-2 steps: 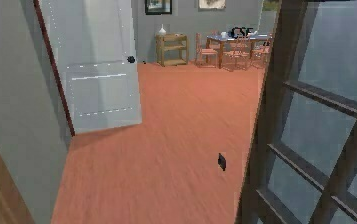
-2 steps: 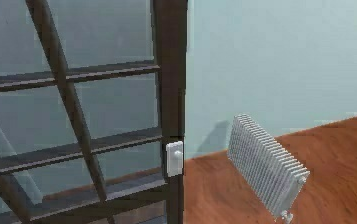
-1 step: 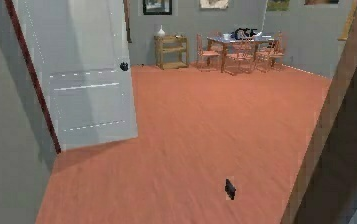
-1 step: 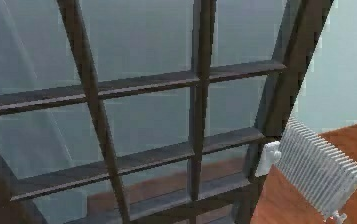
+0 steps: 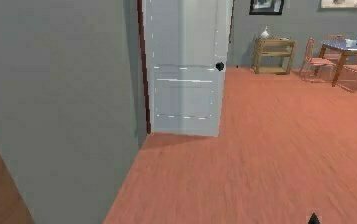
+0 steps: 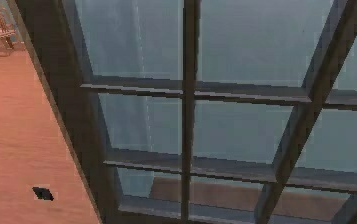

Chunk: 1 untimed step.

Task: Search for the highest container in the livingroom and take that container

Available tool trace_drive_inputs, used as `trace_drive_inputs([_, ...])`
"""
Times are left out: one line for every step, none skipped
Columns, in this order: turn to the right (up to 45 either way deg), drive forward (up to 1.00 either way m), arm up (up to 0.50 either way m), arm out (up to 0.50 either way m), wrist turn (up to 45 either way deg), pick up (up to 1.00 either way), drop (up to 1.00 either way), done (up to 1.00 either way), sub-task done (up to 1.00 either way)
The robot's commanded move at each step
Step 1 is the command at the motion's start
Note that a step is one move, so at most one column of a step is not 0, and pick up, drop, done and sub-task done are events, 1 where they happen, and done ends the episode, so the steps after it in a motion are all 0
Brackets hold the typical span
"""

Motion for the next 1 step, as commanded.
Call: trace_drive_inputs([0.0,0.55,0.00,0.00,0.0,0.00,0.00,0.00,0.00])
